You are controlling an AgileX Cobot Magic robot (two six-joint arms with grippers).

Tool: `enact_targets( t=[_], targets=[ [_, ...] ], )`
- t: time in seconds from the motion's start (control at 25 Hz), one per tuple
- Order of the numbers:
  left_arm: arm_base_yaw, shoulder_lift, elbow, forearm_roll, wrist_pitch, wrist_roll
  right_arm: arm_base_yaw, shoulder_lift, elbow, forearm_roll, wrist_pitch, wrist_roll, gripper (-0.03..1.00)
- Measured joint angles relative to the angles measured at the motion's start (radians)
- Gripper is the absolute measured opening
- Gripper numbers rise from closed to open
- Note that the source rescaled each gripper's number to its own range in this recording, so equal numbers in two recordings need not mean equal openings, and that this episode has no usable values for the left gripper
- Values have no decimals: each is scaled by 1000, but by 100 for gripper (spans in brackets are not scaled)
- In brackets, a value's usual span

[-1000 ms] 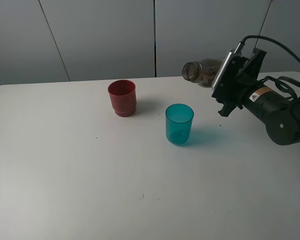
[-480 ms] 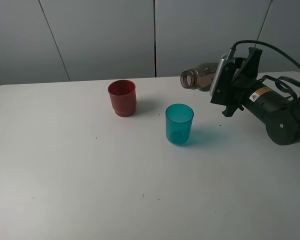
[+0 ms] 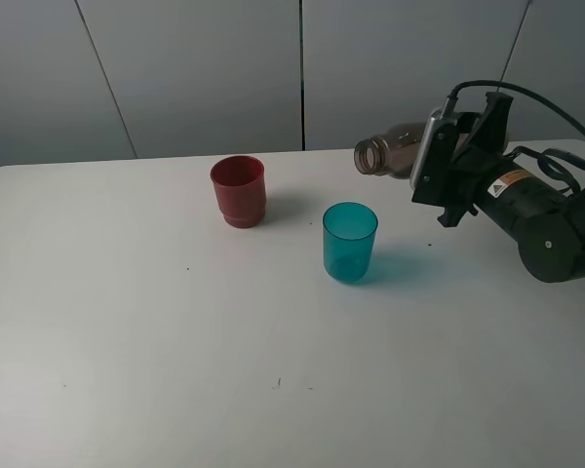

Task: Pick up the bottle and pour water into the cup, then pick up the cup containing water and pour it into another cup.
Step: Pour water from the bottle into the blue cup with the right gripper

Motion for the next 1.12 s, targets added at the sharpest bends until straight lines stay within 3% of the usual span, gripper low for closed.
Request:
enact_targets(
  t=[1.12],
  targets=[
    [0,0,0,0,0,0,0,-2,0,4,0,-181,4]
  ],
)
